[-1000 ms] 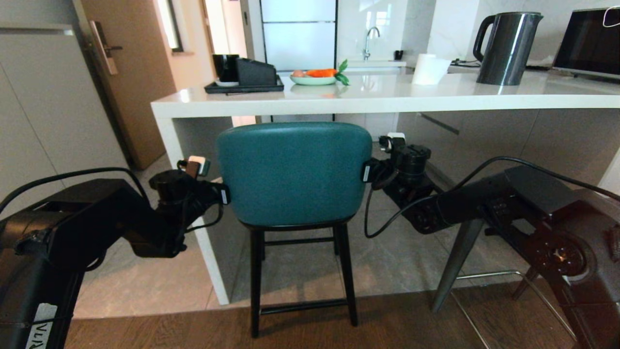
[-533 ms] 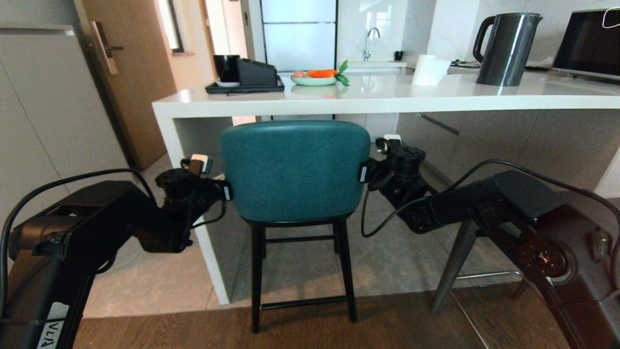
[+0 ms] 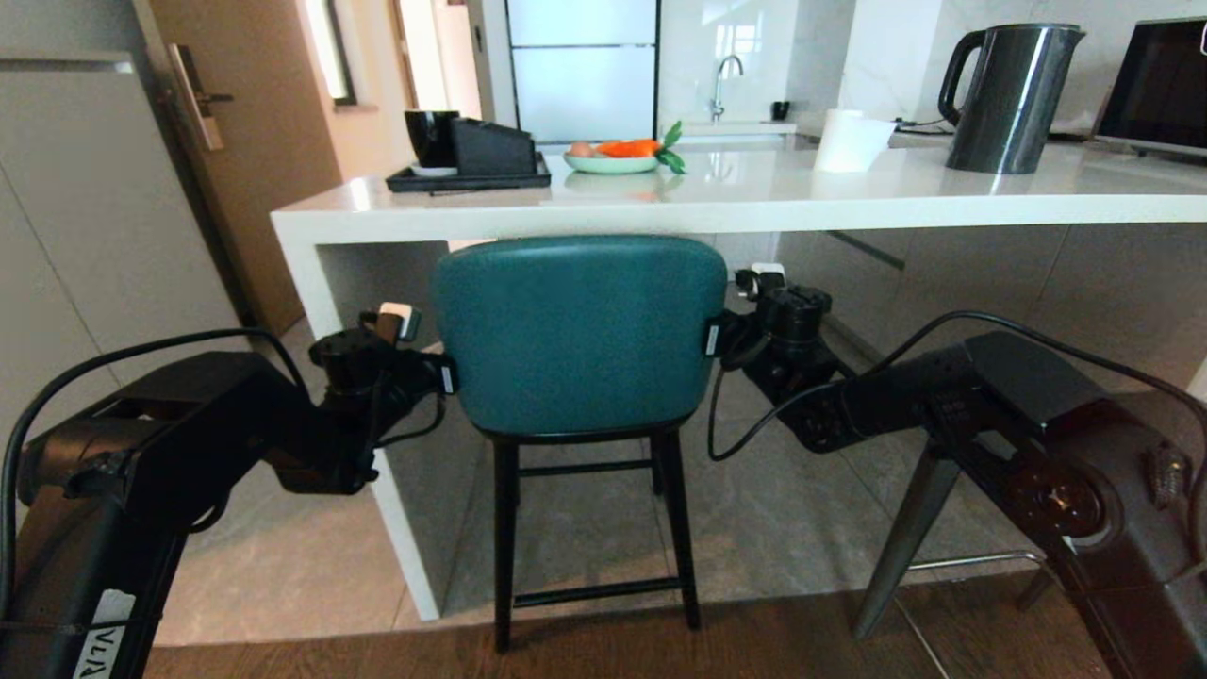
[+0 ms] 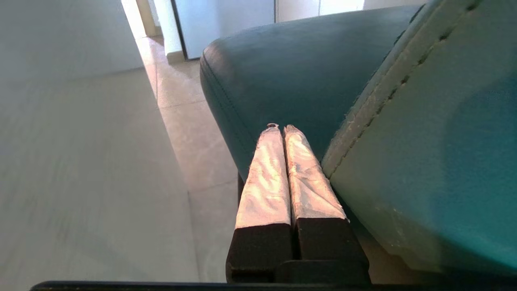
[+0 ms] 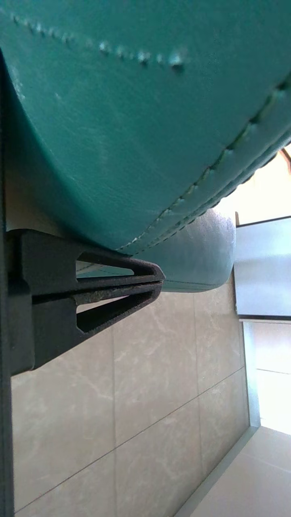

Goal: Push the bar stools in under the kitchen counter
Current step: Push the blue chair back under the dining table

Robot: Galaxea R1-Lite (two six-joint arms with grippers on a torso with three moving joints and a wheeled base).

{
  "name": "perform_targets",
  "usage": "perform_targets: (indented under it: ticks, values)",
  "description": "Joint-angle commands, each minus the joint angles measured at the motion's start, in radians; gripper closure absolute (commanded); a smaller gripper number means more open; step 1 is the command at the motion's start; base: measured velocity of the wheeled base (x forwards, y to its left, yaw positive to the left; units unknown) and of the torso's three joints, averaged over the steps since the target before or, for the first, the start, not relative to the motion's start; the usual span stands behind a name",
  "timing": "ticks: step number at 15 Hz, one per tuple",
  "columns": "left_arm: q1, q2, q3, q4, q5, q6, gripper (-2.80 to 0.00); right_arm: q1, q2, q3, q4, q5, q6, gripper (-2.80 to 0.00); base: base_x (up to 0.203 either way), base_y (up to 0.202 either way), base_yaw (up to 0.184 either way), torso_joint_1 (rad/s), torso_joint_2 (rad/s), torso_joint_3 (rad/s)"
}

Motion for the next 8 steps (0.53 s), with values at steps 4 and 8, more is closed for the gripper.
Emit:
perform_targets:
  ticks: [4, 8]
  values:
    - [0.000, -0.017, 0.020, -0.032, -0.001, 0.000, 0.00, 0.002, -0.019, 0.011, -0.009, -0.001, -0.003, 0.00, 0.125, 0.000, 0.000, 0.003, 0.00, 0.002]
    - [-0.003, -0.082, 0.156, -0.099, -0.002, 0.000, 0.00, 0.004, -0.113, 0.146, -0.018, 0.007, -0.002, 0.00, 0.000, 0.000, 0.000, 0.000, 0.00, 0.000]
